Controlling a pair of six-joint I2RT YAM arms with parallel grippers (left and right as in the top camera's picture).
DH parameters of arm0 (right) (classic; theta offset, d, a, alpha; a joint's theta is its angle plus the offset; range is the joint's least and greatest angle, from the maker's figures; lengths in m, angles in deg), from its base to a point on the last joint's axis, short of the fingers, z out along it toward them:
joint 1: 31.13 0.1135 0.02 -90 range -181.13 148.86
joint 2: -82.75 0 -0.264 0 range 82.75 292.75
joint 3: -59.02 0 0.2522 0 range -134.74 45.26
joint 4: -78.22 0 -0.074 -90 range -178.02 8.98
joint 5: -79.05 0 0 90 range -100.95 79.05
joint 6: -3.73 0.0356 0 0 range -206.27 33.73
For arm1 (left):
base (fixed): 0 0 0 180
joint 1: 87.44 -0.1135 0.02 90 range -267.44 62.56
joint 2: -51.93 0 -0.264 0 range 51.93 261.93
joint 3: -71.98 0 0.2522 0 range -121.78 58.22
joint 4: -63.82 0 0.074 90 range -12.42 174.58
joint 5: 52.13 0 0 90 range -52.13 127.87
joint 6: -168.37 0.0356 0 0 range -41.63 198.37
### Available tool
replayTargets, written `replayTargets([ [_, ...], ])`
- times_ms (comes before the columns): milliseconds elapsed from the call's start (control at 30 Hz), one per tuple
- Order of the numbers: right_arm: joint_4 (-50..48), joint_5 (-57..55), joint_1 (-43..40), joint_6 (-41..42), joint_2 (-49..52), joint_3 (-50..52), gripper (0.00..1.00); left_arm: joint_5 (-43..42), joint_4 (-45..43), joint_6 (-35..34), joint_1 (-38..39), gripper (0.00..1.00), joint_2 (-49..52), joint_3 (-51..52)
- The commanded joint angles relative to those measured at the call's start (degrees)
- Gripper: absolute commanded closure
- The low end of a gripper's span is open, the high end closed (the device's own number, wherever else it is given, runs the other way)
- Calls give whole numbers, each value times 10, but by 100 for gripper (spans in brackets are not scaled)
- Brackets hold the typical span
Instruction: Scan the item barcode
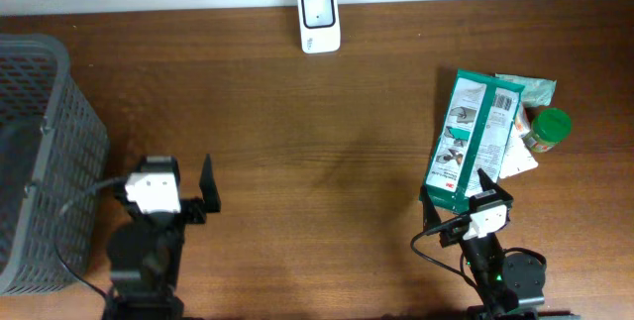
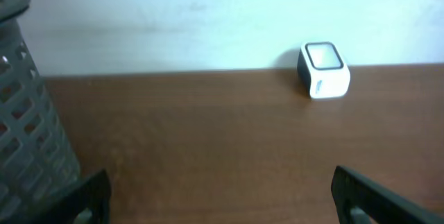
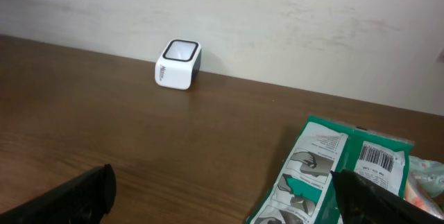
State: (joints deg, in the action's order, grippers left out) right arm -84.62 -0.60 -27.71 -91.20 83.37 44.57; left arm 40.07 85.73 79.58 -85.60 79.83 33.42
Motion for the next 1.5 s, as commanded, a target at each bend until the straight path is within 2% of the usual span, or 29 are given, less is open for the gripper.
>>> replayTargets([
  [0, 3, -5, 3, 0, -4, 4, 2, 4, -60, 33, -3, 1, -87, 109],
  [133, 3, -5, 3, 0, -4, 4, 2, 4, -99, 62, -3, 1, -189, 207],
  [233, 3, -5, 3, 0, -4, 4, 1, 2, -98, 81, -6, 1, -249, 242],
  [300, 3, -5, 3, 0, -4, 4, 2, 2, -58, 112, -6, 1, -278, 243],
  [367, 3, -5, 3, 0, -4, 4, 2, 2, -33, 141, -7, 1, -276, 243],
  [1467, 3, -5, 3, 0, -4, 4, 2, 0, -35, 139, -6, 1, -276, 243],
])
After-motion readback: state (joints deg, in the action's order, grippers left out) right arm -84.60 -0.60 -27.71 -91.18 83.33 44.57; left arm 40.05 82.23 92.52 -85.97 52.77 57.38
